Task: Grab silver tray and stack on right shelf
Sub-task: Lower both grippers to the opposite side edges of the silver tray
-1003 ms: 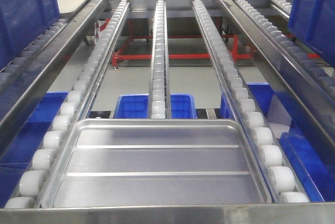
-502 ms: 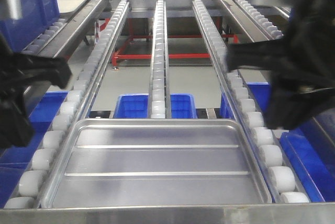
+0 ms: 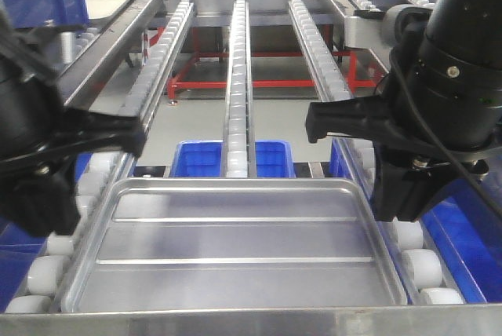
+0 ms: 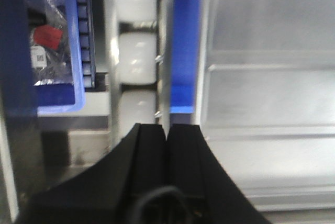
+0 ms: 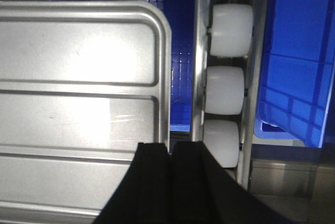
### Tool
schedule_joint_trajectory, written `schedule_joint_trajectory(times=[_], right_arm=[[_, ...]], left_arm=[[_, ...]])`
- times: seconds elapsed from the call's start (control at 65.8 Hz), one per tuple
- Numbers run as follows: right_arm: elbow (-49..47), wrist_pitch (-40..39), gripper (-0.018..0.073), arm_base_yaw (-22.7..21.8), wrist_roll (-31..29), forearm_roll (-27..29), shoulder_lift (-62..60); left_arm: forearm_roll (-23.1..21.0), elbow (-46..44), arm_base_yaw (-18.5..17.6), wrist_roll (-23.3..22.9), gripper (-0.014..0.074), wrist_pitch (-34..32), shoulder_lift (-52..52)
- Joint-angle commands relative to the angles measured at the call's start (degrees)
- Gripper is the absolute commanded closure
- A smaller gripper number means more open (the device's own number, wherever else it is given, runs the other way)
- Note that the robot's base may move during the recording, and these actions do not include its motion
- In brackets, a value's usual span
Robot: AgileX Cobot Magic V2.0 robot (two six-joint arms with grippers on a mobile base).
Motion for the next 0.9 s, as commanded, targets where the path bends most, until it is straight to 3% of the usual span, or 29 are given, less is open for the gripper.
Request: schedule_joint_trajectory(times=[0.0, 0.882], right_arm=[[-1.6, -2.2, 0.0489, 0.0, -1.5, -0.3, -1.8], [-1.6, -3.5, 0.0489, 0.0, -2.5, -0.3, 0.3]], left_arm=[[0.5, -2.8, -0.6, -0.6, 0.0688, -0.5, -1.2], [0.9, -3.2, -1.7, 0.5, 0.0688, -4.0, 1.5]])
